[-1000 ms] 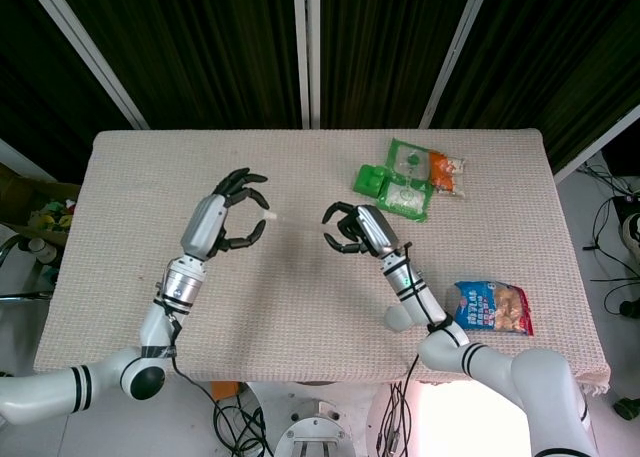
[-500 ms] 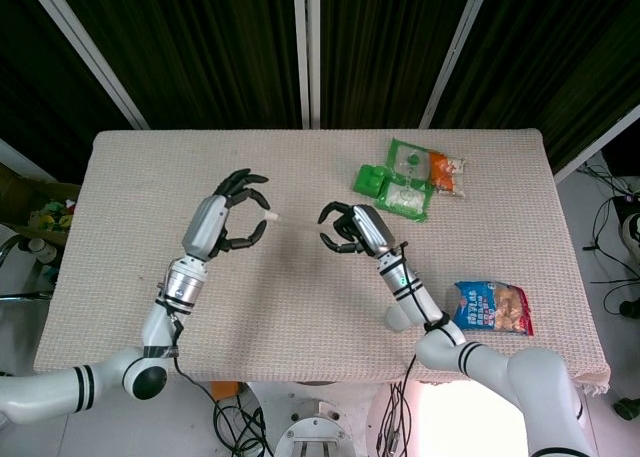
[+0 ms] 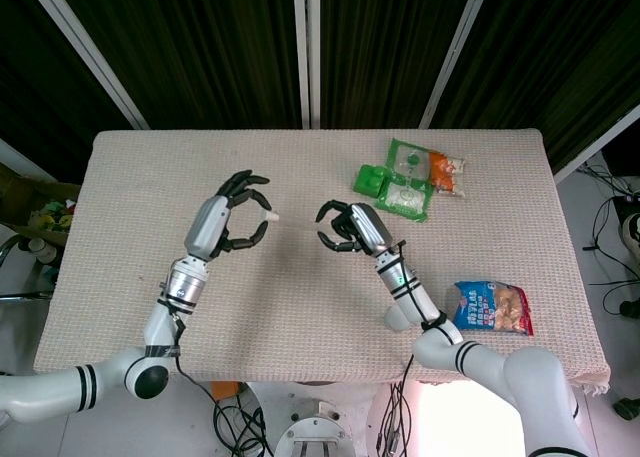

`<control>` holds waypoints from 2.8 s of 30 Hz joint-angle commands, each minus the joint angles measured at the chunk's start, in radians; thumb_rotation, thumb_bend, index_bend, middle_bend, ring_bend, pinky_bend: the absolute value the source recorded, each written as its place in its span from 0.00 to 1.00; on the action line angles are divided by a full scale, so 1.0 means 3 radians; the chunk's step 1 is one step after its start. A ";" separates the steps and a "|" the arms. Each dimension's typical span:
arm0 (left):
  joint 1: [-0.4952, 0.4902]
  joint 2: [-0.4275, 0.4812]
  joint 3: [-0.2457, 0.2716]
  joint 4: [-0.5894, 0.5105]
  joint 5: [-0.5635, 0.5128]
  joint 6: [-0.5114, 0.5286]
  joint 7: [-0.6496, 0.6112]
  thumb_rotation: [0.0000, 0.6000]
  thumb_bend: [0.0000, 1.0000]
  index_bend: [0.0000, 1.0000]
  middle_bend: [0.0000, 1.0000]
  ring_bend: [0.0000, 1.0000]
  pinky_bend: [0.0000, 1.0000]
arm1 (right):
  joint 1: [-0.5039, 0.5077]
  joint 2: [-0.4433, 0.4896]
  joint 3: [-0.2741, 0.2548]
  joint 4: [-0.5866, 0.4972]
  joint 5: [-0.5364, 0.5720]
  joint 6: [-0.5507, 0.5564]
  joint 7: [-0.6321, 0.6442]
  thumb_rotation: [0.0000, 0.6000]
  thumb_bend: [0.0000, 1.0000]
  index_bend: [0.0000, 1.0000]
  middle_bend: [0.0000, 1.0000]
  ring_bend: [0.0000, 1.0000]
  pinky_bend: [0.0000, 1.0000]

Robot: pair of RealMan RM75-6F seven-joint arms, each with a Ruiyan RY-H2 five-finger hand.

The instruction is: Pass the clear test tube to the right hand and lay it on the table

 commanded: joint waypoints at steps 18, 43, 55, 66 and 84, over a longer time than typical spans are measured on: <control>-0.0022 -0.0071 0.0014 0.0065 0.0032 0.0008 0.0027 1.00 0.51 0.58 0.22 0.08 0.12 | 0.0038 -0.0048 0.0043 -0.0011 0.0027 0.0001 -0.0001 1.00 0.78 0.85 1.00 1.00 1.00; 0.0089 0.0361 0.0073 0.0068 -0.0005 -0.0040 0.0292 1.00 0.32 0.24 0.17 0.08 0.11 | 0.0214 0.0094 -0.0024 0.0111 0.0091 -0.0504 -0.0789 1.00 0.78 0.85 1.00 1.00 1.00; 0.0151 0.0363 0.0189 0.0180 -0.0147 0.0030 0.0743 1.00 0.30 0.24 0.17 0.08 0.11 | 0.0445 -0.0168 0.0061 0.0343 0.0458 -0.1096 -0.1939 1.00 0.49 0.68 1.00 1.00 1.00; 0.0201 0.0383 0.0215 0.0193 -0.0141 0.0062 0.0781 1.00 0.30 0.24 0.17 0.08 0.10 | 0.0333 -0.0197 0.0123 0.0228 0.0644 -0.1121 -0.2178 1.00 0.09 0.29 1.00 1.00 1.00; 0.0799 0.1268 0.0696 0.0283 -0.0113 0.0299 0.1276 1.00 0.28 0.26 0.18 0.08 0.10 | -0.0912 0.1998 -0.0213 -0.1682 0.0426 -0.0071 -0.2235 1.00 0.18 0.15 0.47 0.50 0.57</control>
